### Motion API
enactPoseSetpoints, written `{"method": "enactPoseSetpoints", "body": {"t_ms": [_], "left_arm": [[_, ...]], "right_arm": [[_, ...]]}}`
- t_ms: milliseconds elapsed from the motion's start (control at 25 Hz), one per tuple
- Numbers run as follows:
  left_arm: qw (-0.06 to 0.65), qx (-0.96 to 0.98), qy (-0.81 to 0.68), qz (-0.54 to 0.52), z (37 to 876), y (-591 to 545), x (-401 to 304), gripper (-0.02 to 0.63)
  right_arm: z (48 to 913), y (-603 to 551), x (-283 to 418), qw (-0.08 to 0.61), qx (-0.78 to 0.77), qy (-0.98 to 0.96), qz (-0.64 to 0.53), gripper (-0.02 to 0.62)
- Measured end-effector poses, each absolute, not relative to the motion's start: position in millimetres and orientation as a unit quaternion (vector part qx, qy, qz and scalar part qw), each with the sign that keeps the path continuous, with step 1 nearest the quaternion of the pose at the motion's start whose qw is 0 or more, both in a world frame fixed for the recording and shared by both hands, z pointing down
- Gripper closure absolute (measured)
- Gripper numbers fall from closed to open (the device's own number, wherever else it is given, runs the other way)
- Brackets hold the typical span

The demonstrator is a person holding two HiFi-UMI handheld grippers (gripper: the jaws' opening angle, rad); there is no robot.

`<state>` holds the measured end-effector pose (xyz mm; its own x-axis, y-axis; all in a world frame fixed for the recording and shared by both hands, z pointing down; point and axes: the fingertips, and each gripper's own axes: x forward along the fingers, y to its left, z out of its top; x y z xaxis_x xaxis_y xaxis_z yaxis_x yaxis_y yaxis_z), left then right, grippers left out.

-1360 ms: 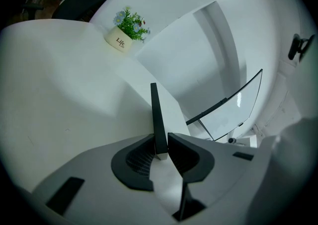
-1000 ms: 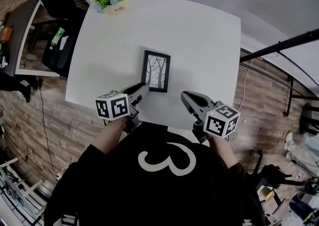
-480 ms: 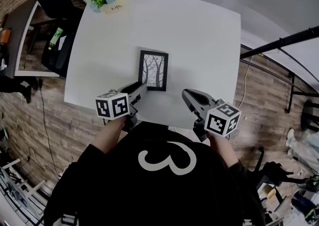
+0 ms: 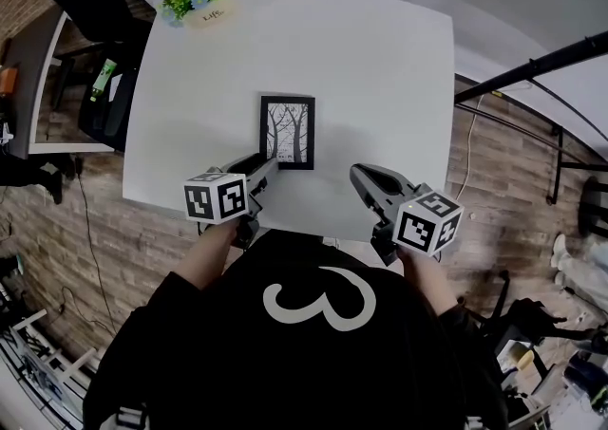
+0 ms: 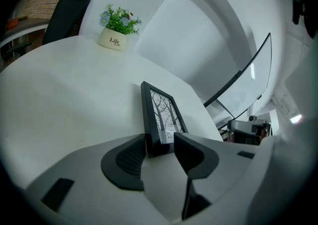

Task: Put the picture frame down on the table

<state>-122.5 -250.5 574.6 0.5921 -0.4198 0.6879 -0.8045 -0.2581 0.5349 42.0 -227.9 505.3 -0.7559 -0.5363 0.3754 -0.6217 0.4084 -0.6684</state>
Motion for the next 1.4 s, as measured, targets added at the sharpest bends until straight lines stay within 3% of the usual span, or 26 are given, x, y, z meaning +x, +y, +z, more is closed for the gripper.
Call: {"method": "enactPoseSetpoints", "body": {"t_ms": [360,880,1400], "left_arm": [[0.441,0.763,-0.417,0.223,574.8,-252.7,-128.9,0.425],[0.447,0.783,-0.413,0.129,525.2,-208.4,-109.9,0.423],[0.432,0.846,-0.312,0.019,437.4,-129.3,-63.2,0.535]], "right_arm": [[503.0,-213.5,60.9,0.047,0.364,-0.831,0.418,0.572],[482.1,-181.3,83.4,0.057,0.365,-0.848,0.380,0.572],[431.1,-125.1,64.9,0.055,0.277,-0.901,0.328,0.572]]}}
